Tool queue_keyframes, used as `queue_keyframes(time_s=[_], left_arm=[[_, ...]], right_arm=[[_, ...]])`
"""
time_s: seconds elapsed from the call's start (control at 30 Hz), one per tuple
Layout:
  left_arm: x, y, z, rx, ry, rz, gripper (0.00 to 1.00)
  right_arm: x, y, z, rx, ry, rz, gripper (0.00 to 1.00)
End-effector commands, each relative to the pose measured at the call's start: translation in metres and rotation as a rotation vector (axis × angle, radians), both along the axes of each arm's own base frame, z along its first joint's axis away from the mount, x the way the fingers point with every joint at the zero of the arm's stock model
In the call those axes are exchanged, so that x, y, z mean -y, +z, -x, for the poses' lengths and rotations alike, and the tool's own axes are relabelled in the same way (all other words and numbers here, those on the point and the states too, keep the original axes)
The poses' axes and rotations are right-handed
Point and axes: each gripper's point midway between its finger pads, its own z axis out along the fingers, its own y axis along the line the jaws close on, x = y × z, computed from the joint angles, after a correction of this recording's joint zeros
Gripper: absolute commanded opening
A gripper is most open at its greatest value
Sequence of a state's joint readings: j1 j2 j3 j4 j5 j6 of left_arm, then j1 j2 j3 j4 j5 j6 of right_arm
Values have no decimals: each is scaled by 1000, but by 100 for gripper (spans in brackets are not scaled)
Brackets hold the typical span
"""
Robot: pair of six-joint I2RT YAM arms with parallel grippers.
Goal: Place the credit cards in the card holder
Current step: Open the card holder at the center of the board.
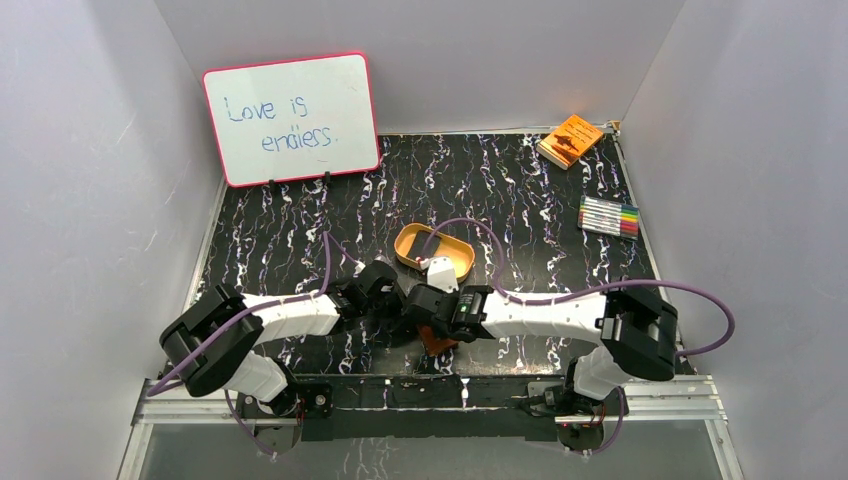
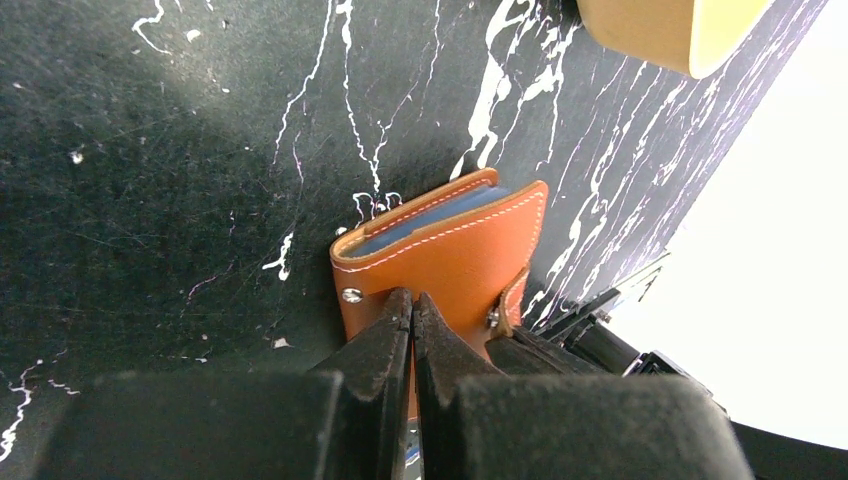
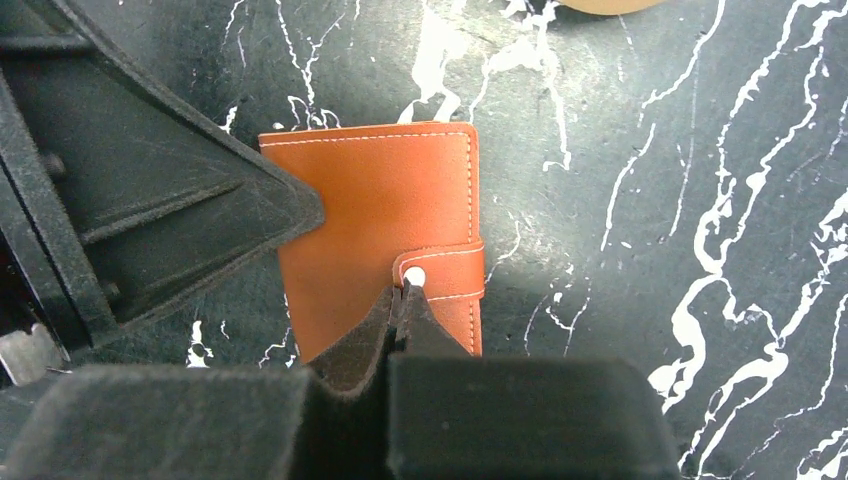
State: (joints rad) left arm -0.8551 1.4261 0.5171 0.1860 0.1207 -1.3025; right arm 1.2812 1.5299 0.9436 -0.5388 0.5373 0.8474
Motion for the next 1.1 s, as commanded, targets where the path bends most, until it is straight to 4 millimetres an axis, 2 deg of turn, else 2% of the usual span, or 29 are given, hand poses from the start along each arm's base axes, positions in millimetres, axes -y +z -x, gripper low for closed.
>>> queue_keyframes(time_s=[0.0, 0.33, 0.43, 0.57, 0.6, 0.73, 0.97, 1.07], left_arm=[[-37, -41, 22, -95, 5, -188, 0], [-34, -38, 22, -91, -5, -177, 0], [-28, -23, 17, -52, -26, -149, 0], [-19, 10, 8, 29, -52, -101, 0], [-19, 17, 6, 44, -51, -91, 4], [-14, 40, 4, 89, -43, -24, 29], [-9, 64, 4, 149, -1, 128, 63], [-11, 66, 5, 163, 6, 143, 71]], right_arm=[[21, 19, -11, 56, -75, -2, 0], [29, 27, -10, 43, -105, -42, 0], [23, 41, -9, 46, -77, -91, 0], [14, 71, -11, 83, 13, -158, 0], [11, 79, -12, 94, 45, -177, 0], [-1, 101, -8, 93, 158, -258, 0], [-17, 103, 2, 50, 222, -327, 0], [-21, 103, 3, 44, 225, -345, 0]])
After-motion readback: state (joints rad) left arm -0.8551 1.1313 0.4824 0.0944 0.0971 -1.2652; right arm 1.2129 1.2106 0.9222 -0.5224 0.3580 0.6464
